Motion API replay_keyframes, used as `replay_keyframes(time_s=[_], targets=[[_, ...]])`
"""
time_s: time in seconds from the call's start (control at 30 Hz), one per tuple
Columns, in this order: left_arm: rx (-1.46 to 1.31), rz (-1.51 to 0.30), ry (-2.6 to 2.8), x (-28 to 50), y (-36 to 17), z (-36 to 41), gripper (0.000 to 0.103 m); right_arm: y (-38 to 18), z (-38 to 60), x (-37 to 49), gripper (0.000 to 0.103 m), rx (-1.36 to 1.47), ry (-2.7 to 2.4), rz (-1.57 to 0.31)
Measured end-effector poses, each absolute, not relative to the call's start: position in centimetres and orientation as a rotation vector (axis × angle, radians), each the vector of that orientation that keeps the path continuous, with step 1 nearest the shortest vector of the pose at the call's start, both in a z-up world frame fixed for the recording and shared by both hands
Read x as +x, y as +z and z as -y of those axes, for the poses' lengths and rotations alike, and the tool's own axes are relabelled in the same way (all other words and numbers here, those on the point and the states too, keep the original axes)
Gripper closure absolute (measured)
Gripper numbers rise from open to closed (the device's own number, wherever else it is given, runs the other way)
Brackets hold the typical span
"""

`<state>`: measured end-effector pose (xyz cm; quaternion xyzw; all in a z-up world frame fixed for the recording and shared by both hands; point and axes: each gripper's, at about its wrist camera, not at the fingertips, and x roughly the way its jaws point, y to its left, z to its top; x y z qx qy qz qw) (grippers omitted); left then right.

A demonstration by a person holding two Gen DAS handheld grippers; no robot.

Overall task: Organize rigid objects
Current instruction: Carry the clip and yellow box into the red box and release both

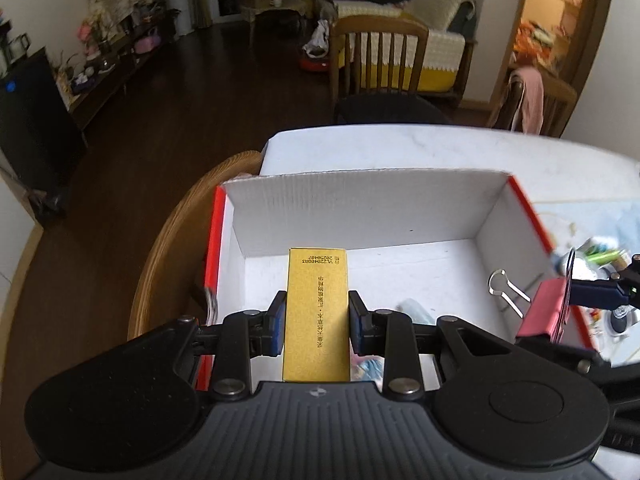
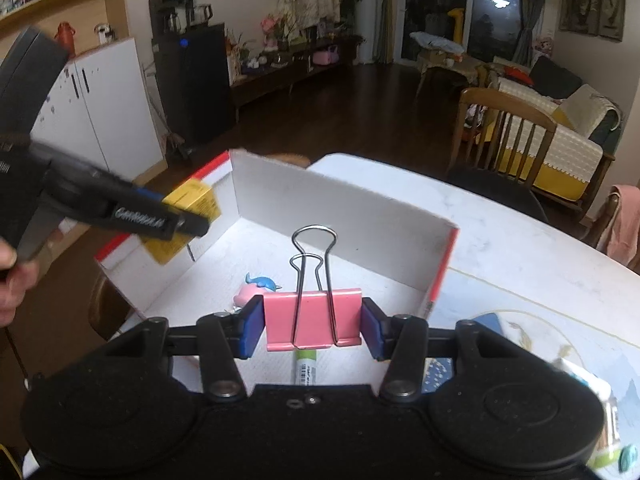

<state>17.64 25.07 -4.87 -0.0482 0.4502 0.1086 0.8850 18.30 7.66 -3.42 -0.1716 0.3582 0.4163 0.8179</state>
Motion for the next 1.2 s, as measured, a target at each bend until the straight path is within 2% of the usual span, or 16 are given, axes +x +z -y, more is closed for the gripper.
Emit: replay_keyframes(time_s=[0.47, 0.9, 1.2], targets=[[0.064, -1.129, 0.187, 23.4, -9.9, -23.9, 0.074, -8.5, -11.6, 19.4, 0.054, -0.47, 0.878, -0.892], [0.022, -1.259, 0.187, 23.9, -12.6, -24.6, 0.074, -10.3, -12.2, 21.1, 0.053, -0.421, 0.847, -1.023], [0.004, -1.272, 0.191, 23.5, -12.4, -24.5, 0.074, -10.5, -12.6, 21.1, 0.053, -0.426, 0.84, -1.03]])
